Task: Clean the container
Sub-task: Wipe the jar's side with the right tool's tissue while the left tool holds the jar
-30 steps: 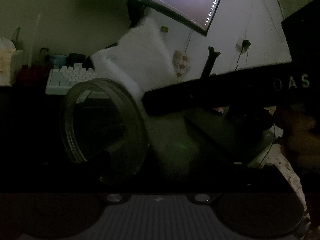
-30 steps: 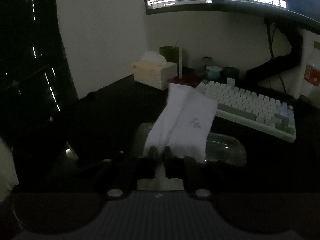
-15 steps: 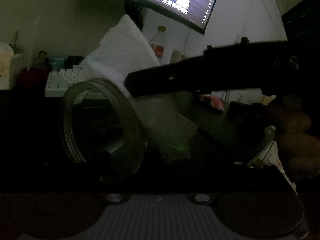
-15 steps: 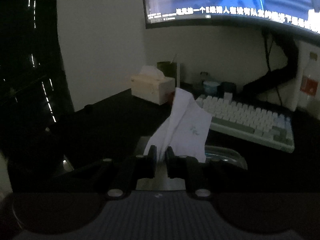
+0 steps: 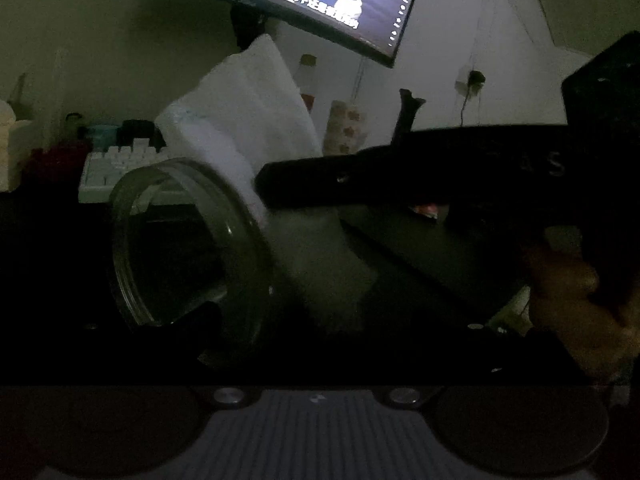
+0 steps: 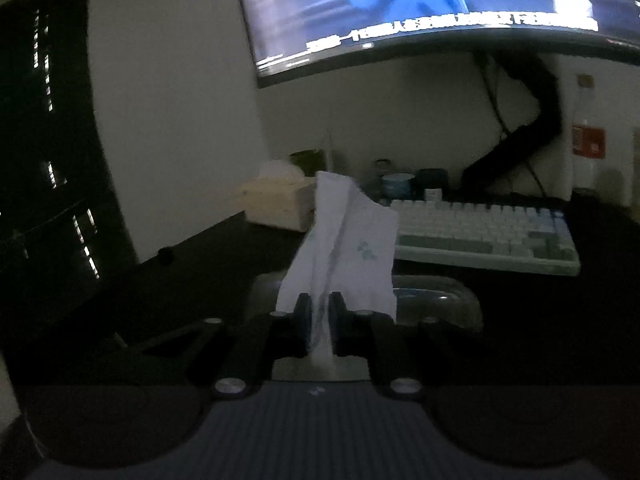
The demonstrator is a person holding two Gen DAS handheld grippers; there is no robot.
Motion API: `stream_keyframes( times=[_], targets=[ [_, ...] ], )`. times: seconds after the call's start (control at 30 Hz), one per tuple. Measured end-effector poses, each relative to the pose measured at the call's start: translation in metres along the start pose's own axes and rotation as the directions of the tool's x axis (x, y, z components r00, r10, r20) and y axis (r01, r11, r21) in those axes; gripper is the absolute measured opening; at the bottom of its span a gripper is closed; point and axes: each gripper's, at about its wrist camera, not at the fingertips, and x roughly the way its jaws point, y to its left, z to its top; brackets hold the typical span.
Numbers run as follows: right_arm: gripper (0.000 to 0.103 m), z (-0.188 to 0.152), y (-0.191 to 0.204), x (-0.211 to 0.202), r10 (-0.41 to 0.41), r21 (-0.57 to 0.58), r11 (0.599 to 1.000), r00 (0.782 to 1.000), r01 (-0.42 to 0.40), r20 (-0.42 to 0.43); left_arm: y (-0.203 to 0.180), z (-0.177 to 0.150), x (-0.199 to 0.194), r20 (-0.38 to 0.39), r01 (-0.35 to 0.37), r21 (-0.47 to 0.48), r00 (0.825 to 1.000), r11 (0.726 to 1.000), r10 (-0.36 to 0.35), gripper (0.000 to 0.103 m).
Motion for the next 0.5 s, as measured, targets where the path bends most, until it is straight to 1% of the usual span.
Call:
stream_keyframes(
  times=[0.07, 0.1, 0.13, 0.2, 0.3, 0.37, 0.43, 0.47, 0.5],
  targets=[
    [0.011, 0.002, -0.02, 0.0, -0.098, 0.055, 0.994, 0.995, 0.098, 0.007, 0.001, 0.0, -0.001, 0.002, 0.005, -0.009, 1.0, 1.0, -0.005, 0.103],
    [0.011, 0.003, -0.03, 0.0, -0.138, 0.101, 0.985, 0.99, 0.137, 0.002, 0.001, 0.0, -0.001, 0.002, 0.008, -0.012, 1.0, 1.0, -0.008, 0.103],
    [0.011, 0.003, -0.038, -0.001, -0.147, 0.151, 0.978, 0.989, 0.146, -0.005, 0.002, 0.0, -0.001, 0.002, 0.011, -0.013, 1.0, 1.0, -0.011, 0.103],
    [0.011, 0.002, -0.038, -0.005, -0.137, 0.169, 0.976, 0.991, 0.136, -0.009, 0.002, 0.0, 0.0, -0.002, 0.011, -0.019, 1.0, 1.0, -0.011, 0.103],
    [0.014, -0.002, -0.022, -0.009, -0.093, 0.111, 0.989, 0.996, 0.093, -0.003, 0.0, 0.0, 0.001, -0.005, 0.005, -0.015, 1.0, 1.0, -0.005, 0.103],
    [0.014, -0.006, -0.013, -0.008, -0.012, 0.079, 0.997, 1.0, 0.013, -0.016, -0.002, 0.001, 0.001, -0.008, -0.004, -0.005, 1.0, 1.0, 0.004, 0.103],
    [0.014, -0.011, -0.005, -0.013, 0.071, 0.029, 0.997, 0.996, -0.07, -0.046, -0.003, 0.001, 0.001, -0.009, -0.008, -0.001, 1.0, 1.0, 0.008, 0.103],
    [0.012, -0.013, -0.003, -0.014, 0.079, -0.001, 0.997, 0.995, -0.079, -0.058, -0.003, 0.0, 0.001, -0.01, -0.006, -0.003, 1.0, 1.0, 0.006, 0.103],
    [0.012, -0.011, -0.006, -0.014, 0.044, -0.013, 0.999, 0.997, -0.045, -0.058, -0.002, 0.0, 0.001, -0.01, -0.005, -0.006, 1.0, 1.0, 0.005, 0.103]
  ],
)
